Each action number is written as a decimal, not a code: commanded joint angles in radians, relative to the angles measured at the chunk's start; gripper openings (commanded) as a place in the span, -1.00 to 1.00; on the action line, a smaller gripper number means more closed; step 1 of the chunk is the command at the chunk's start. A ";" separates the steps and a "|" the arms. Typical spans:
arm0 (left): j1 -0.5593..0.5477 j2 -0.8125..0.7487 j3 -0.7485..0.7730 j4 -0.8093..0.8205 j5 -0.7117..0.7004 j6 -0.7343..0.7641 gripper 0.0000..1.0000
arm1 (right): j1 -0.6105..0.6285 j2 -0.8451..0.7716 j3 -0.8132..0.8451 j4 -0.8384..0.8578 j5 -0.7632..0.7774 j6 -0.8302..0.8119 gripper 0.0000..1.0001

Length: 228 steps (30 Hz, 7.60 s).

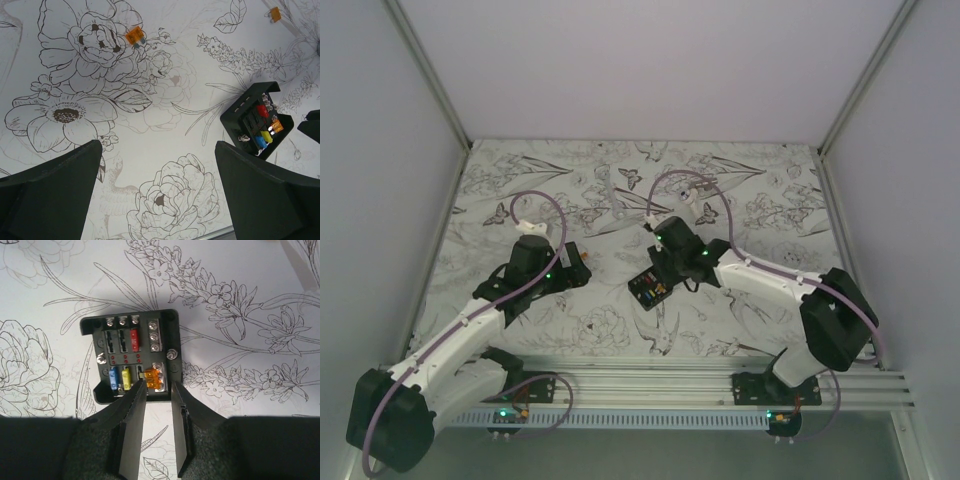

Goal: Snap on the fuse box
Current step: Pick up the fuse from the fuse box base, then adjust the fuse.

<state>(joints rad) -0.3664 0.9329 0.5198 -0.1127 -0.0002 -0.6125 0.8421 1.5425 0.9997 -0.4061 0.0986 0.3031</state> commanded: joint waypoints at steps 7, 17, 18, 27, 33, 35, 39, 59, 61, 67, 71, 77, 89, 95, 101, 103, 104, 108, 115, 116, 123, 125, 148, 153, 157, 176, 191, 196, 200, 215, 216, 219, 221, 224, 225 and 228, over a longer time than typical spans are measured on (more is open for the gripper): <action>0.006 0.004 0.003 -0.018 0.020 0.000 0.99 | -0.107 0.017 -0.027 0.096 -0.227 -0.006 -0.30; 0.005 0.017 0.006 -0.013 0.034 0.000 1.00 | -0.113 0.087 -0.045 0.121 -0.258 0.003 -0.33; 0.006 0.017 0.006 -0.014 0.035 0.002 1.00 | -0.113 0.090 -0.046 0.121 -0.259 0.003 -0.34; 0.006 0.017 0.007 -0.014 0.040 0.001 1.00 | -0.113 0.091 -0.053 0.119 -0.286 0.004 -0.44; 0.006 0.017 0.006 -0.012 0.039 0.000 1.00 | -0.113 0.071 -0.052 0.118 -0.299 0.008 -0.51; 0.006 0.018 0.006 -0.012 0.038 0.000 1.00 | -0.113 0.065 -0.050 0.116 -0.303 0.009 -0.55; 0.006 0.018 0.006 -0.012 0.040 -0.001 0.99 | -0.112 0.059 -0.050 0.118 -0.320 0.012 -0.60; 0.006 0.026 0.007 -0.004 0.061 -0.010 1.00 | -0.094 0.039 -0.050 0.110 -0.346 0.027 -0.66; 0.005 0.026 0.006 -0.002 0.063 -0.010 1.00 | -0.090 0.041 -0.053 0.110 -0.340 0.030 -0.65; 0.006 0.027 0.007 -0.001 0.067 -0.011 1.00 | -0.086 0.034 -0.062 0.107 -0.252 0.036 -0.54; 0.006 0.040 0.009 0.010 0.095 -0.026 0.99 | -0.085 0.058 -0.057 0.107 -0.226 0.020 -0.43; -0.027 0.105 0.009 0.073 0.207 -0.096 0.96 | -0.086 0.075 -0.060 0.139 -0.259 0.023 -0.38; -0.197 0.360 0.056 0.247 0.255 -0.214 0.57 | -0.085 0.086 -0.082 0.163 -0.290 0.028 -0.39; -0.254 0.472 0.109 0.297 0.251 -0.242 0.25 | -0.086 0.091 -0.090 0.182 -0.317 0.032 -0.39; -0.291 0.556 0.138 0.345 0.242 -0.283 -0.09 | -0.084 0.077 -0.094 0.193 -0.345 0.045 -0.44; -0.300 0.581 0.152 0.354 0.243 -0.291 -0.20 | -0.086 0.071 -0.097 0.196 -0.354 0.049 -0.45; -0.303 0.592 0.156 0.356 0.243 -0.295 -0.26 | -0.086 0.066 -0.100 0.199 -0.356 0.053 -0.45; -0.312 0.612 0.156 0.366 0.234 -0.315 -0.54 | -0.086 0.049 -0.106 0.204 -0.367 0.060 -0.49; -0.317 0.616 0.149 0.369 0.222 -0.326 -0.56 | -0.085 0.038 -0.111 0.206 -0.375 0.067 -0.57; -0.316 0.617 0.148 0.369 0.221 -0.327 -0.57 | -0.085 0.037 -0.111 0.206 -0.376 0.068 -0.59; -0.317 0.616 0.143 0.369 0.213 -0.337 -0.57 | -0.085 -0.002 -0.116 0.197 -0.367 0.070 -0.77; -0.318 0.617 0.143 0.369 0.212 -0.340 -0.57 | -0.086 -0.008 -0.116 0.197 -0.367 0.070 -0.85; -0.318 0.534 0.114 0.367 0.196 -0.339 -0.20 | 0.020 -0.022 -0.080 0.057 -0.036 0.026 -0.40; -0.318 0.543 0.115 0.365 0.201 -0.339 -0.12 | 0.027 0.004 -0.080 0.071 -0.043 0.027 -0.28; -0.319 0.563 0.122 0.364 0.205 -0.340 -0.12 | 0.033 0.018 -0.075 0.082 -0.047 0.021 -0.26; -0.319 0.612 0.123 0.364 0.206 -0.354 -0.16 | 0.035 0.043 -0.051 0.077 -0.071 -0.014 -0.59; -0.318 0.581 0.109 0.360 0.183 -0.348 -0.15 | 0.031 -0.036 -0.017 0.038 -0.056 -0.029 -0.85; -0.318 0.508 0.093 0.351 0.171 -0.320 -0.13 | 0.009 -0.044 -0.004 -0.024 -0.006 -0.019 -0.85; -0.317 0.441 0.082 0.312 0.142 -0.282 -0.11 | -0.030 -0.034 -0.029 -0.067 0.090 0.008 -0.86; -0.315 0.311 0.062 0.209 0.077 -0.225 -0.01 | -0.053 0.070 -0.138 0.127 0.145 0.017 -0.70; -0.315 0.313 0.063 0.209 0.077 -0.225 -0.01 | -0.055 0.066 -0.151 0.143 0.144 0.020 -0.67; -0.314 0.315 0.064 0.208 0.077 -0.225 -0.01 | -0.056 0.046 -0.184 0.183 0.144 0.034 -0.59; -0.314 0.316 0.065 0.208 0.076 -0.225 -0.01 | -0.057 0.032 -0.220 0.215 0.139 0.043 -0.51; -0.314 0.317 0.064 0.208 0.075 -0.228 -0.01 | -0.056 -0.023 -0.270 0.265 0.135 0.063 -0.40; -0.315 0.317 0.065 0.208 0.075 -0.228 -0.01 | -0.056 -0.035 -0.285 0.280 0.133 0.069 -0.40; -0.314 0.317 0.065 0.208 0.075 -0.230 -0.01 | -0.057 -0.069 -0.324 0.310 0.134 0.084 -0.40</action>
<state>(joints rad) -0.6807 1.2564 0.5922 0.1184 0.0933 -0.8547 0.7933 1.5223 0.7139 -0.1738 0.2211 0.3481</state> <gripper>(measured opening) 0.492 0.299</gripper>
